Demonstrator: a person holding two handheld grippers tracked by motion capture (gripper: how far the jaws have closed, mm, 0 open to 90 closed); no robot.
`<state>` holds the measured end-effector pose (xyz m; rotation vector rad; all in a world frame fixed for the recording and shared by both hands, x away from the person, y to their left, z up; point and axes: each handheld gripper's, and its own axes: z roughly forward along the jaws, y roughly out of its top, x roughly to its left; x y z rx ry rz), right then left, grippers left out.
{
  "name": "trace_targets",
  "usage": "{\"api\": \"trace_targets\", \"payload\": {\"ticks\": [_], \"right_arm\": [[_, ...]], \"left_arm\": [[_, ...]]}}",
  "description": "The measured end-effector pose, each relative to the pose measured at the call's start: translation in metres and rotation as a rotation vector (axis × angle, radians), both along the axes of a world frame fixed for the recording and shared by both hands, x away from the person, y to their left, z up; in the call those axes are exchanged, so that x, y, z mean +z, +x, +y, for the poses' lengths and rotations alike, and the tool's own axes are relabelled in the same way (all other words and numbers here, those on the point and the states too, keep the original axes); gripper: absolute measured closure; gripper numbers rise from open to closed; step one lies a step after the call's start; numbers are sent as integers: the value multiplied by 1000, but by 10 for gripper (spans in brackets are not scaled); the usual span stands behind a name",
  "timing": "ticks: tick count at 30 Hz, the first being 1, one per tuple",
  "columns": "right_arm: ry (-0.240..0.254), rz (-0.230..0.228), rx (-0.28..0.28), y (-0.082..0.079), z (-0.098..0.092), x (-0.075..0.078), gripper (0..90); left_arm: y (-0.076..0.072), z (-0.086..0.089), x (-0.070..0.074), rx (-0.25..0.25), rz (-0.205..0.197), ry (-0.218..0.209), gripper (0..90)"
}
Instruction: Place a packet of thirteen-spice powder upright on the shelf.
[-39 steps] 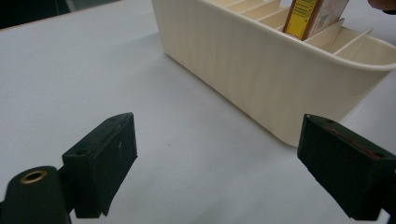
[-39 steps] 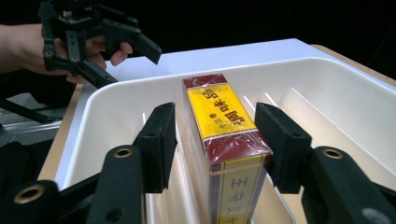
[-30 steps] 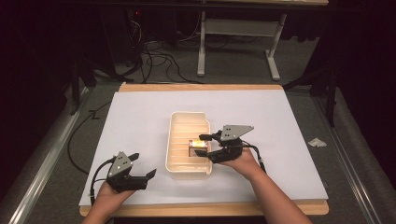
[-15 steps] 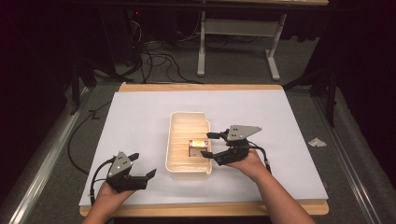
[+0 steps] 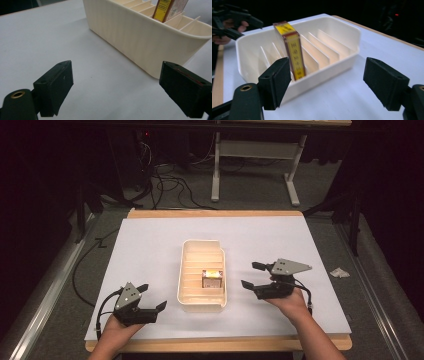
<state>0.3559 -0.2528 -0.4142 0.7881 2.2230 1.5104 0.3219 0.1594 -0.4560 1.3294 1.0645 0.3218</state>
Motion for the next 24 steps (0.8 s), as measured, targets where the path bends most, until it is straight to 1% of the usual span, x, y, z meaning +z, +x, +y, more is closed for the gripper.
{"api": "trace_targets", "payload": {"ticks": [3, 4, 5, 6, 7, 9, 11, 12, 14, 16, 20, 22, 23, 24], "right_arm": [[-22, -3, -80, -14, -18, -3, 206], [-22, -3, -80, -14, -18, -3, 206], [-30, 1, -103, -19, -24, -3, 201], [-49, -5, -157, -30, -36, -6, 200], [-53, -10, -175, -34, -42, -7, 200], [-47, -11, -206, -43, -51, -10, 197], [-37, -17, -248, -52, -60, -15, 166], [-29, -15, -260, -54, -62, -17, 160], [-32, -14, -271, -55, -64, -21, 161], [-20, -14, -269, -53, -65, -24, 160], [-9, -6, -274, -48, -67, -28, 159], [4, -2, -274, -48, -69, -30, 160], [4, -4, -280, -48, -70, -31, 160], [4, -4, -280, -48, -70, -31, 160]], "left_arm": [[0, 0, 0, -3, 0, 3, 124], [0, 0, 0, -3, 0, 3, 124], [0, -1, 0, -4, 1, 2, 124], [0, -1, 0, -3, 1, 1, 124], [0, -1, 0, -3, 2, 1, 124], [1, -2, -1, -2, 1, 1, 124], [1, -3, -1, -2, 3, 3, 124], [1, -4, -2, -4, 5, 4, 124], [2, -5, -2, -4, 5, 5, 124], [3, -6, -3, -5, 3, 16, 126], [3, -6, -3, -2, 2, 16, 127], [2, -6, -2, -1, 1, 10, 127], [2, -6, -1, 5, 1, 1, 127], [2, -6, -1, 5, 1, 1, 127]]}}
